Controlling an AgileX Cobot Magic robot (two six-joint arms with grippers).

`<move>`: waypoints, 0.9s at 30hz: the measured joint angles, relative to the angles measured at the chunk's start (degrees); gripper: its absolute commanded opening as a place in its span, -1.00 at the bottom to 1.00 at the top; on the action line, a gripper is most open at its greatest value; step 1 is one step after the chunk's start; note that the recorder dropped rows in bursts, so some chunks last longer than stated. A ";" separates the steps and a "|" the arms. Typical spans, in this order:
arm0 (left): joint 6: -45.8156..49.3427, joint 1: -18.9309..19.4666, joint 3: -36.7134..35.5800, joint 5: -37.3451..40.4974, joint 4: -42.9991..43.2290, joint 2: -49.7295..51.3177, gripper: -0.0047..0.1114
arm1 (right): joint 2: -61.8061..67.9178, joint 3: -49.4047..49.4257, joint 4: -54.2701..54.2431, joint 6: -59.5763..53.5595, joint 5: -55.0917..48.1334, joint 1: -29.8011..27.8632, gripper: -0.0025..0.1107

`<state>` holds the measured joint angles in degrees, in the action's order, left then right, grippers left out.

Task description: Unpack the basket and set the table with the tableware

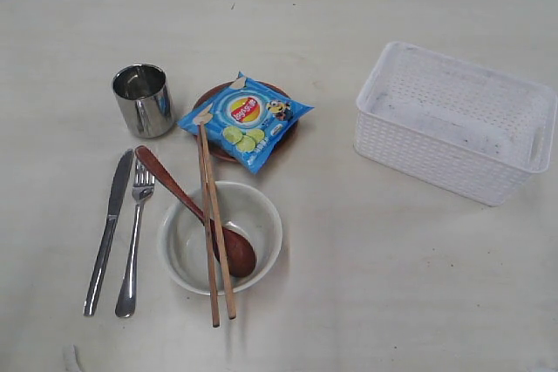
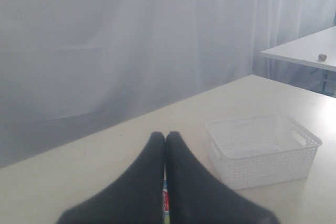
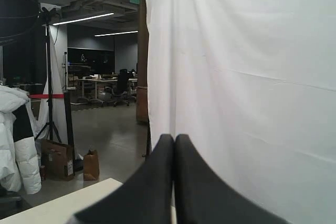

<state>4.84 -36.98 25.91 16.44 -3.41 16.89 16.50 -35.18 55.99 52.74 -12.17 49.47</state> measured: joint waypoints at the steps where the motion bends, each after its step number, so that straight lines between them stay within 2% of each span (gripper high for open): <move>1: 0.00 0.00 0.00 0.00 0.00 0.00 -0.92 | 0.00 0.00 0.00 0.00 0.00 0.00 -0.96; 8: -0.65 0.38 0.00 0.11 0.00 -1.02 -0.92 | 0.00 0.00 -0.11 0.00 -0.12 0.00 -0.96; 11: -1.44 2.38 0.00 0.11 0.00 -2.19 -0.92 | 0.00 0.00 -0.11 0.00 -0.12 0.00 -0.96; 19: -2.79 12.02 -0.12 -1.18 2.45 -5.06 -0.92 | 0.00 0.00 -0.11 0.00 -0.12 0.00 -0.96; 24: -5.81 21.80 -0.12 -9.43 2.96 -7.67 -0.92 | 0.00 0.00 -0.11 0.00 -0.12 0.00 -0.96; 27: -6.59 25.28 -0.12 -12.12 2.96 -9.03 -0.92 | 0.00 0.00 -0.11 0.00 -0.12 0.00 -0.96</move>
<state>-1.75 -11.70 25.79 4.32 -0.44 7.86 16.50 -35.18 55.88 52.74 -12.29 49.47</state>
